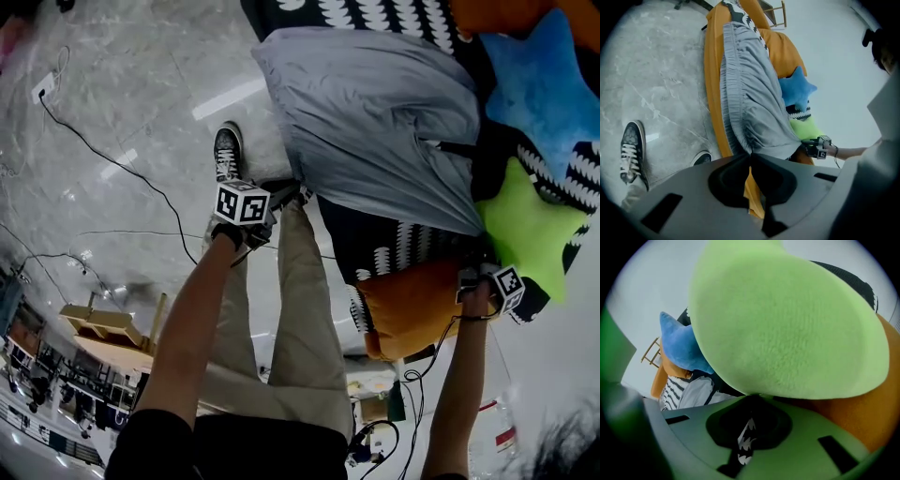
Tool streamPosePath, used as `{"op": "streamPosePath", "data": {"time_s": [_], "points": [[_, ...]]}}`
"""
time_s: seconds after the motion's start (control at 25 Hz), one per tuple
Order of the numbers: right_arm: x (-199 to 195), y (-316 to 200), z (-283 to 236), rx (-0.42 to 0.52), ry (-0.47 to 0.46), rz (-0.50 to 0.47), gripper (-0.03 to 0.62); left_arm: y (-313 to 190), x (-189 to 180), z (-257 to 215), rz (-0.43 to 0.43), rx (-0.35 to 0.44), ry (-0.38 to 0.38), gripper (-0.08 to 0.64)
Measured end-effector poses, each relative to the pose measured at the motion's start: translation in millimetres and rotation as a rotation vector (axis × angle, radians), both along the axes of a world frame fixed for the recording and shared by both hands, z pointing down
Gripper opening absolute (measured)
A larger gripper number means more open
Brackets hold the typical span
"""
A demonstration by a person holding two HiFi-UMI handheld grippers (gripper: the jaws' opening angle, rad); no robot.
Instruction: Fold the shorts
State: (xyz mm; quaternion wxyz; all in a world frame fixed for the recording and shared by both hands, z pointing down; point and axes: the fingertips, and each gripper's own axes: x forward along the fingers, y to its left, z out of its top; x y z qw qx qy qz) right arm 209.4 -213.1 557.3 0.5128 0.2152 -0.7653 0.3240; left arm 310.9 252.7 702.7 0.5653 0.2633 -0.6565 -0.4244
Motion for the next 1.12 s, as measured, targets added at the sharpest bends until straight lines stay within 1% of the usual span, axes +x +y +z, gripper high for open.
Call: {"op": "streamPosePath", "data": {"time_s": [0.08,0.16,0.28,0.4,0.44,0.52,0.64,0.76,0.84,0.96,1.04,1.12], "points": [[3.6,1.4,-10.8,0.013,0.001,-0.013,0.017,6.7,11.4,-21.9,0.001,-0.002,0.0,0.026],[1.8,8.5,-22.8,0.035,0.0,-0.07,0.017,21.8,19.2,-44.9,0.001,-0.03,-0.002,0.025],[-2.3,29.2,-33.3,0.062,0.014,-0.211,0.017,50.2,23.7,-78.8,0.022,-0.074,-0.018,0.023],[2.2,29.4,-39.0,0.122,0.096,-0.384,0.017,64.3,27.1,-113.2,0.05,-0.074,-0.012,0.021],[4.0,24.8,-41.6,0.139,0.122,-0.424,0.017,65.5,30.0,-123.4,0.063,-0.07,-0.005,0.021],[4.3,20.5,-47.0,0.141,0.145,-0.46,0.017,67.3,36.1,-140.9,0.088,-0.064,0.003,0.021],[3.1,27.9,-54.9,0.119,0.161,-0.482,0.017,72.5,45.8,-162.2,0.116,-0.067,0.002,0.021],[3.4,32.8,-64.3,0.105,0.176,-0.496,0.017,73.8,58.3,-177.6,0.125,-0.071,0.015,0.021],[-0.2,37.2,-71.4,0.089,0.169,-0.498,0.017,76.2,61.6,-188.3,0.103,-0.077,0.023,0.021],[-22.5,50.9,-82.5,0.075,0.14,-0.528,0.017,86.7,49.0,-205.9,0.018,-0.093,0.024,0.021],[-41.2,57.4,-90.2,0.101,0.136,-0.567,0.017,92.6,37.1,-215.5,-0.049,-0.086,0.033,0.021],[-58.7,63.0,-93.5,0.153,0.151,-0.635,0.017,98.5,22.7,-222.7,-0.114,-0.08,0.037,0.021]]}}
